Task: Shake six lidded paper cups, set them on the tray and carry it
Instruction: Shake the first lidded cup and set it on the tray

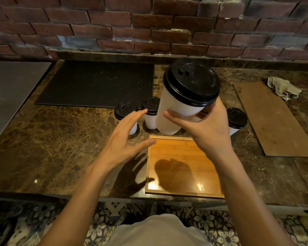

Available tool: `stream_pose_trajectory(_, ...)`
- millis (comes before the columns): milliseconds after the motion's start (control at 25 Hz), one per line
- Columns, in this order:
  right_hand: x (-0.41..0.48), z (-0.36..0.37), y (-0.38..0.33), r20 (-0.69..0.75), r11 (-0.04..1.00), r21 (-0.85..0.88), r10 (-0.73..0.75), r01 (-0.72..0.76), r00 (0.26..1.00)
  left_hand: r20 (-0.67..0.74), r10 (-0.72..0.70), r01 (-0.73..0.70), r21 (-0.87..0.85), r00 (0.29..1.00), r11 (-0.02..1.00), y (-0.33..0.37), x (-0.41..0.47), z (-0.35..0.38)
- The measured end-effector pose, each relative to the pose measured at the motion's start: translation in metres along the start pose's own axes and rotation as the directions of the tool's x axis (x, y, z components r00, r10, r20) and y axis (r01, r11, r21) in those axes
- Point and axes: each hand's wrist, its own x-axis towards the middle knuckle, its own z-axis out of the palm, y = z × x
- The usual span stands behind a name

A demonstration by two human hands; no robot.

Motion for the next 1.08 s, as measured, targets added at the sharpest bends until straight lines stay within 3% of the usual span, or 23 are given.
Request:
stream_pose_trajectory(160,-0.020,0.004,0.041,-0.046,0.996,-0.021,0.088,-0.089,0.995,-0.264,-0.111,0.178,0.243,0.958,0.954,-0.061,-0.026,0.045)
stream_pose_trajectory(320,-0.044,0.012,0.087,-0.071,0.968,-0.050,0.242,-0.246,0.968,-0.174,-0.287,0.334,0.429,0.942,0.839,-0.113,-0.047,0.077)
stream_pose_trajectory(560,-0.065,0.029,0.142,-0.101,0.896,-0.123,0.417,-0.427,0.903,-0.043,-0.422,0.365,0.587,0.906,0.722,-0.142,-0.048,0.106)
stream_pose_trajectory(720,-0.071,0.037,0.162,-0.116,0.871,-0.179,0.444,-0.458,0.888,-0.044,-0.428,0.355,0.638,0.903,0.684,-0.143,-0.047,0.111)
stream_pose_trajectory(1080,-0.066,0.051,0.179,-0.121,0.850,-0.225,0.461,-0.477,0.879,-0.058,-0.410,0.354,0.622,0.910,0.698,-0.144,-0.046,0.110)
